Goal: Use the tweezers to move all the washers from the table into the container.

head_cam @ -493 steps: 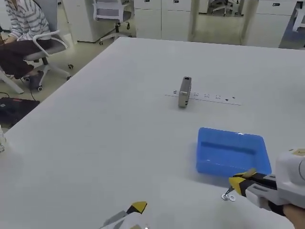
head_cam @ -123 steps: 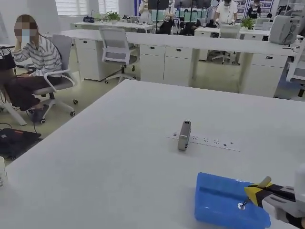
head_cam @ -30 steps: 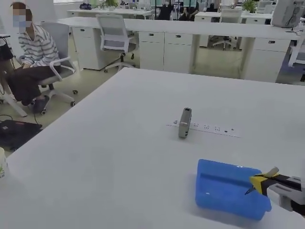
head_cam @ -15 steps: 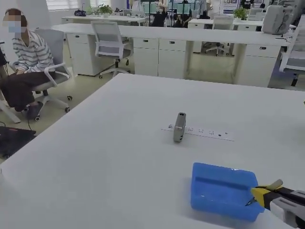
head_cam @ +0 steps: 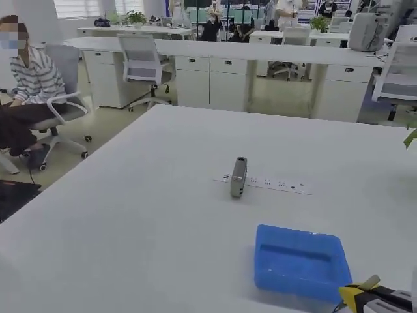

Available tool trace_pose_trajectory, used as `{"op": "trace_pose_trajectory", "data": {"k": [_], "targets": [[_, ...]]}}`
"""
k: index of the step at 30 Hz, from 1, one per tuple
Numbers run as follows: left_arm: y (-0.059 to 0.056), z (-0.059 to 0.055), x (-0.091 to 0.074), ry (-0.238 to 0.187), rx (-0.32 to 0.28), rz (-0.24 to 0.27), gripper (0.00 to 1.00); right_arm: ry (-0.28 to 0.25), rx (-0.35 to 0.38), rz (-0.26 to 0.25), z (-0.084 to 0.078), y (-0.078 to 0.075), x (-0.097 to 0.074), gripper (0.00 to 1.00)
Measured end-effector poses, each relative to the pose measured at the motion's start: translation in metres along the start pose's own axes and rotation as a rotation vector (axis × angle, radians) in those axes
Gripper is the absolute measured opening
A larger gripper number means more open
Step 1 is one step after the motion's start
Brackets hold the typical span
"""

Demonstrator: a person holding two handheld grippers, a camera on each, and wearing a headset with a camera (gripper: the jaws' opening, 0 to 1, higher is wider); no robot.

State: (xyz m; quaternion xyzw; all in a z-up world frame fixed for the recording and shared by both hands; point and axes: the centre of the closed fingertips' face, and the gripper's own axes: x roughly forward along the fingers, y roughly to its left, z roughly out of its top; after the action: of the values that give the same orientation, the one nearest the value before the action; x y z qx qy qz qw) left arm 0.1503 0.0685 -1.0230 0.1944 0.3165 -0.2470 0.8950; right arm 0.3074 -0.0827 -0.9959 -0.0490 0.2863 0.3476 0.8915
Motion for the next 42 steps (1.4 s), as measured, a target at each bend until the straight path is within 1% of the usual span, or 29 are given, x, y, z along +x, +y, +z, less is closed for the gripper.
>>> {"op": "trace_pose_trajectory", "data": {"k": [2, 8, 10, 14, 18, 23, 24, 26, 30, 37, 42], "targets": [[0.0, 0.0, 0.0, 0.0, -0.001, 0.0, 0.83, 0.008, 0.006, 0.001, -0.004, -0.001, 0.001, 0.03], [-0.001, -0.001, 0.0, 0.007, 0.004, -0.003, 0.83, 0.042, -0.016, -0.023, -0.014, -0.009, 0.004, 0.03], [0.0, -0.002, 0.001, 0.01, 0.0, -0.002, 0.83, 0.048, -0.011, -0.022, -0.016, -0.011, 0.005, 0.03], [0.0, -0.002, 0.001, 0.014, -0.001, -0.004, 0.82, 0.062, -0.008, -0.021, -0.02, -0.013, 0.007, 0.03], [-0.001, -0.002, 0.001, 0.015, -0.002, -0.006, 0.82, 0.084, -0.039, -0.033, -0.025, -0.014, 0.006, 0.03], [0.0, -0.003, 0.001, 0.017, -0.005, -0.003, 0.82, 0.097, -0.043, -0.034, -0.031, -0.016, 0.007, 0.03], [0.0, -0.003, 0.001, 0.016, -0.006, -0.001, 0.82, 0.081, -0.037, -0.034, -0.029, -0.016, 0.007, 0.03], [0.001, -0.003, 0.001, 0.016, -0.008, 0.0, 0.82, 0.085, -0.035, -0.036, -0.029, -0.016, 0.007, 0.03], [0.001, -0.003, 0.001, 0.017, -0.007, 0.0, 0.82, 0.084, -0.06, -0.037, -0.029, -0.014, 0.008, 0.03], [0.002, -0.003, 0.001, 0.014, -0.008, 0.005, 0.81, 0.094, -0.074, -0.045, -0.028, -0.018, 0.008, 0.03], [0.002, -0.003, 0.001, 0.015, -0.008, 0.003, 0.81, 0.099, -0.08, -0.042, -0.029, -0.016, 0.009, 0.03]]}}
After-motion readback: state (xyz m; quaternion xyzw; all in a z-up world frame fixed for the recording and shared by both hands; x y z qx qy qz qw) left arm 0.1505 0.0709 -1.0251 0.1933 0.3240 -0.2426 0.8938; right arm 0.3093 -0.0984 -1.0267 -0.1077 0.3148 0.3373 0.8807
